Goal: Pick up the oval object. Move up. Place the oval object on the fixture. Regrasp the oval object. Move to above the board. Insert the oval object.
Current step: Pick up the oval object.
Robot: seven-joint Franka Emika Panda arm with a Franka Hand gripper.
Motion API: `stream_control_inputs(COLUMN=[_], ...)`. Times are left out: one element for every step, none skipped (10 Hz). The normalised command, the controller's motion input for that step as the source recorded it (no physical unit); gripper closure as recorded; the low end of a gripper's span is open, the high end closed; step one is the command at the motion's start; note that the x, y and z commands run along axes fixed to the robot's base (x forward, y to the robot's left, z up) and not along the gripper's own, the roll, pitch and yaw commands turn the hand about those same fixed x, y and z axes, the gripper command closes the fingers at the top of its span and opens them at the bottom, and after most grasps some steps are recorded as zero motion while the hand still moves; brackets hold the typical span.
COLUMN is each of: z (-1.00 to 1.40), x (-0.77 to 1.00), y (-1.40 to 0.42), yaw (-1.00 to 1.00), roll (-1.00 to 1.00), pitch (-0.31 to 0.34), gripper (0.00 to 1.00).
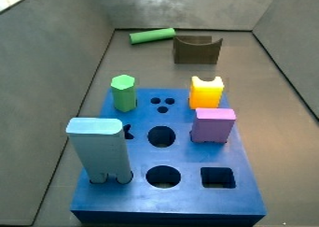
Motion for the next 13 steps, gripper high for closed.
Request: stream_control_inputs(z=[-0.34,-0.41,-0.41,-0.41,-0.41,-0.37,-0.49,-0.55,-0.62,-0.65,-0.63,-0.57,-0.50], x=[0.00,-0.06,-0.05,-0.05,-0.05,-0.06,-0.14,-0.18,-0.21,-0.25,-0.23,-0.18,-0.13], y=[0.31,0.08,0.07,0.07,0.05,0.02,0.11,0.19,0.27,0.34,0.30,0.22,0.12], yaw=[-0.57,-0.89,-0.90,-0.91,-0.93,-0.96,-0.87,-0.80,-0.72,-0.65,-0.69,-0.77,-0.86], roll=[-0.10,0.00,0.00,0.00,0.00,0.00,-0.01,-0.01,-0.03,-0.04,-0.03,-0.01,0.00], pitch=[0.247,0.271,0.261,0.256,0.233,0.170,0.197,0.211,0.243,0.250,0.244,0.220,0.189], gripper=[0.00,0.00,0.00,0.00,0.00,0.00,0.00,0.00,0.00,0.00,0.00,0.00,0.00])
